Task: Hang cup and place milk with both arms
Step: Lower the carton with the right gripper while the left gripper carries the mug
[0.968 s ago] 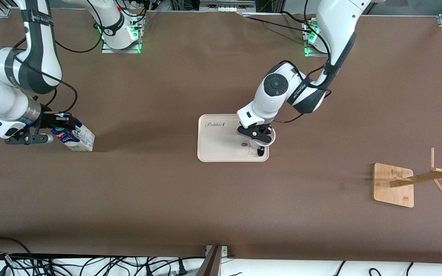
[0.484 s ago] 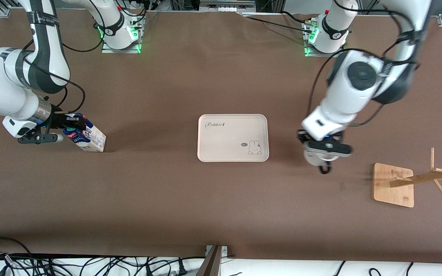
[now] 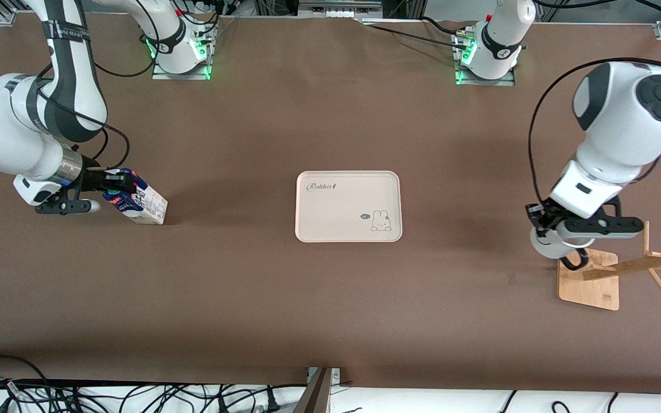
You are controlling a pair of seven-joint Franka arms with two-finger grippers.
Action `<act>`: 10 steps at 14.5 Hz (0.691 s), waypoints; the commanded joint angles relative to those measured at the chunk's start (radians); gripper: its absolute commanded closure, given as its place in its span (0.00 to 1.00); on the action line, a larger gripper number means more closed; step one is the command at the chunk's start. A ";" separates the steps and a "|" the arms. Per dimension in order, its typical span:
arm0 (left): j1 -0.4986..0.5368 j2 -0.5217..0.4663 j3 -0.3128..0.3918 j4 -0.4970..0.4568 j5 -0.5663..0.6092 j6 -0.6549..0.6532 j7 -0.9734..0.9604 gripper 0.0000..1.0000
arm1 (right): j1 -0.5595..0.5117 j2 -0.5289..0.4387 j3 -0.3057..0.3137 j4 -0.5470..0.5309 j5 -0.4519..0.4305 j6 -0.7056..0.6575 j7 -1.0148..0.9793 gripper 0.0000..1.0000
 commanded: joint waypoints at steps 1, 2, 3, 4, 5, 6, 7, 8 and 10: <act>0.011 -0.016 0.059 0.025 0.004 -0.032 0.141 1.00 | 0.006 0.000 -0.002 -0.011 0.034 -0.010 -0.009 0.51; 0.011 -0.018 0.083 0.026 -0.025 -0.032 0.198 1.00 | 0.006 0.011 -0.002 -0.011 0.034 -0.010 -0.011 0.51; 0.014 -0.022 0.106 0.031 -0.073 -0.031 0.252 1.00 | 0.006 0.023 -0.002 -0.011 0.034 -0.011 -0.011 0.51; 0.014 -0.022 0.123 0.032 -0.105 -0.031 0.304 1.00 | 0.006 0.032 -0.002 -0.011 0.034 -0.013 -0.011 0.51; 0.016 -0.021 0.128 0.034 -0.118 -0.031 0.336 1.00 | 0.006 0.040 -0.002 -0.011 0.035 -0.014 -0.013 0.51; 0.017 -0.019 0.130 0.042 -0.119 -0.031 0.346 1.00 | 0.006 0.044 -0.002 -0.011 0.035 -0.014 -0.013 0.48; 0.017 -0.019 0.130 0.049 -0.118 -0.031 0.347 1.00 | 0.005 0.051 -0.002 -0.011 0.035 -0.014 -0.013 0.37; 0.023 -0.019 0.130 0.051 -0.118 -0.031 0.347 1.00 | 0.006 0.051 -0.002 -0.011 0.043 -0.013 -0.011 0.06; 0.029 -0.019 0.131 0.051 -0.116 -0.031 0.369 1.00 | 0.002 0.051 -0.002 -0.007 0.072 -0.028 -0.011 0.00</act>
